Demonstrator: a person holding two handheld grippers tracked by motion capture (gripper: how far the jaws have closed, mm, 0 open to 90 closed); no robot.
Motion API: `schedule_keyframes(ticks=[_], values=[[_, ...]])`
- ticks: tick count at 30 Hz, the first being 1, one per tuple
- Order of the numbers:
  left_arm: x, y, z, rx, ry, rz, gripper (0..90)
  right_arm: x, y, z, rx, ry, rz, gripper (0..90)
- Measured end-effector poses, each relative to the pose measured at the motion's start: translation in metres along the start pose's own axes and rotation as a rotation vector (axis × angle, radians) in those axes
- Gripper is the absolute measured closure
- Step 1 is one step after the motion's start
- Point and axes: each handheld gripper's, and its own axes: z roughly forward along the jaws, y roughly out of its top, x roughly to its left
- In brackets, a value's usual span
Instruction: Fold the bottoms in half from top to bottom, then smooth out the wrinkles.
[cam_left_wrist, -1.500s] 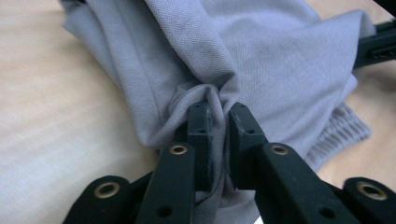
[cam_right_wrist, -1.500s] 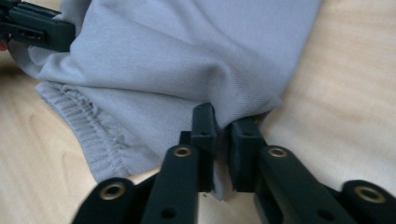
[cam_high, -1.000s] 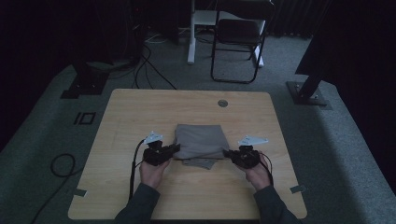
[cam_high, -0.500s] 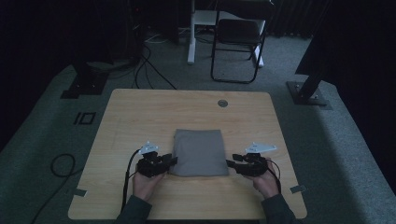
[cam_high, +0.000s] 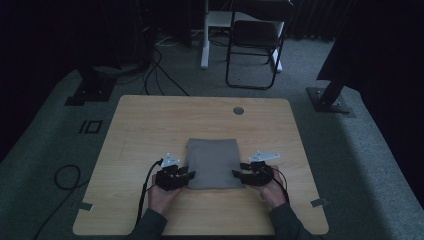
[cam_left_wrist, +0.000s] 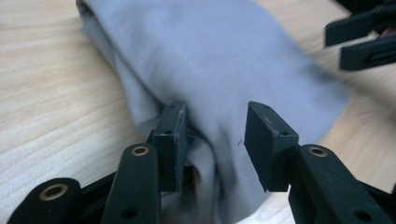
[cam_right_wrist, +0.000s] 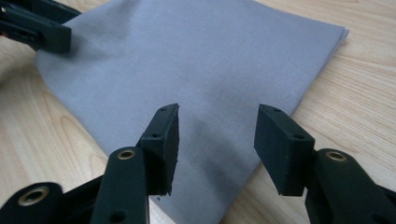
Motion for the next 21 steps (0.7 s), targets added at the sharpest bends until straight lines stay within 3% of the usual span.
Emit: schedule_keyframes(ticks=[4, 9, 17, 21], values=[[0.003, -0.006, 0.005, 0.027, -0.004, -0.023, 76.1, 0.0, 0.0, 0.005, 0.008, -0.006, -0.001, 49.1], [0.007, -0.011, -0.001, 0.02, -0.028, -0.033, 81.8, 0.004, -0.001, 0.021, 0.048, -0.023, -0.032, 47.7], [0.014, -0.022, 0.009, 0.06, -0.035, -0.077, 82.1, 0.01, -0.004, 0.036, 0.08, -0.031, -0.066, 46.3], [0.016, -0.021, 0.011, 0.059, -0.024, -0.074, 81.7, 0.01, -0.006, 0.037, 0.087, -0.027, -0.063, 46.0]])
